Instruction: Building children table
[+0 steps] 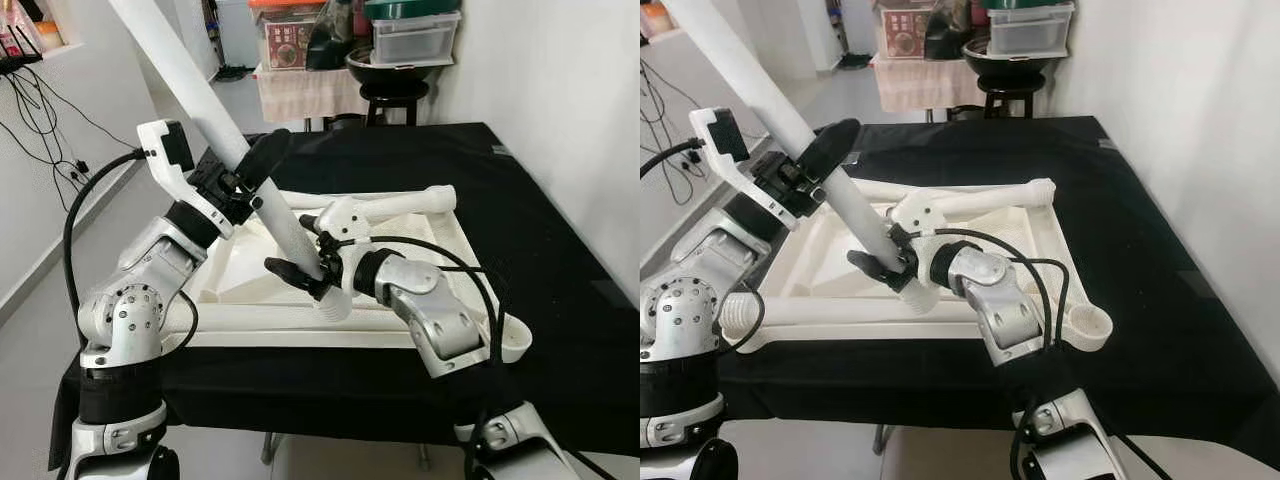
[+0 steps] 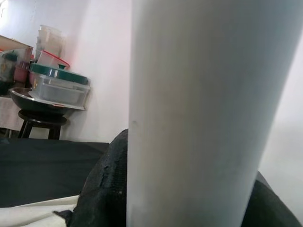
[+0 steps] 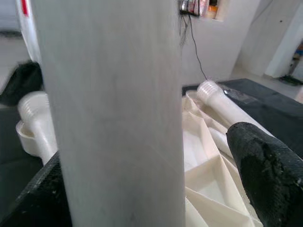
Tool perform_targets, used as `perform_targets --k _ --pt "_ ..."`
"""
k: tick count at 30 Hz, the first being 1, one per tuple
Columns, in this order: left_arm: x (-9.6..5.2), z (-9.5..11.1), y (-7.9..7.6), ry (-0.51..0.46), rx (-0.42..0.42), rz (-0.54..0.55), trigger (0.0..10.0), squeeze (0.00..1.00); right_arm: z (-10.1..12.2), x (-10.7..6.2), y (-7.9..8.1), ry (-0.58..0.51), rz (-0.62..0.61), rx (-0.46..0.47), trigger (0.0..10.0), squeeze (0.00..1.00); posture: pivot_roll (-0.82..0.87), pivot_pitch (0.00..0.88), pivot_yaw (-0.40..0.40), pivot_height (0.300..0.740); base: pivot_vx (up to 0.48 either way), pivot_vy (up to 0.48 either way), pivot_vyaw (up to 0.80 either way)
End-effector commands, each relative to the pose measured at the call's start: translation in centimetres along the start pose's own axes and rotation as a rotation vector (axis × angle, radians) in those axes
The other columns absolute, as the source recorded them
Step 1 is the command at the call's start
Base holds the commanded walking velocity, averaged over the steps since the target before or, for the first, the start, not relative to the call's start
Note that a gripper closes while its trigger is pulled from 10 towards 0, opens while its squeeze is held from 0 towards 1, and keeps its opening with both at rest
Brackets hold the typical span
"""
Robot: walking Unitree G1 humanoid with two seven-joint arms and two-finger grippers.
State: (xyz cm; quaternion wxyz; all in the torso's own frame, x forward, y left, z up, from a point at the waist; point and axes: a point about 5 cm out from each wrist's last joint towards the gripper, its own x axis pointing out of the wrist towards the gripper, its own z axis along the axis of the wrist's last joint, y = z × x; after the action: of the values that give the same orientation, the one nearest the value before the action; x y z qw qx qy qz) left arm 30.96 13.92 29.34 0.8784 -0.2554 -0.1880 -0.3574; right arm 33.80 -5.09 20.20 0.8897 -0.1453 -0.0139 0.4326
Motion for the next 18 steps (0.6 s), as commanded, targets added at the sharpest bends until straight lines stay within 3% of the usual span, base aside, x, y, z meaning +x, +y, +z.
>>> perform_targets --k 1,3,4,14,18 --pt "1.5 0.1 -2.5 -0.015 -0.040 -0.177 0.0 0.00 -0.5 1.4 1.3 0.040 0.026 -0.007 10.0 0.00 -0.10 0.000 0.062 0.740 0.000 0.000 0.00" --pt "1.7 0.0 -2.7 -0.007 -0.035 -0.191 0.0 0.00 -0.8 1.7 1.0 0.082 -0.002 -0.004 10.0 0.00 -0.10 0.000 0.059 0.740 0.000 0.000 0.00" --pt "1.8 -0.1 -2.8 -0.004 -0.036 -0.197 0.0 0.00 -0.9 1.8 0.9 0.099 -0.014 0.007 0.0 0.00 -0.10 0.000 0.058 0.740 0.000 0.000 0.00" --pt "1.9 -0.4 -3.0 0.010 -0.033 -0.213 0.0 0.00 -0.7 1.8 0.4 0.116 -0.041 0.049 0.0 0.00 -0.10 0.000 0.059 0.740 0.000 0.000 0.00" --pt "2.4 -0.7 -3.1 0.012 -0.025 -0.219 0.0 0.00 0.1 1.5 -0.8 0.058 -0.086 0.117 0.0 0.00 -0.11 0.000 0.064 0.740 0.000 0.000 0.00"
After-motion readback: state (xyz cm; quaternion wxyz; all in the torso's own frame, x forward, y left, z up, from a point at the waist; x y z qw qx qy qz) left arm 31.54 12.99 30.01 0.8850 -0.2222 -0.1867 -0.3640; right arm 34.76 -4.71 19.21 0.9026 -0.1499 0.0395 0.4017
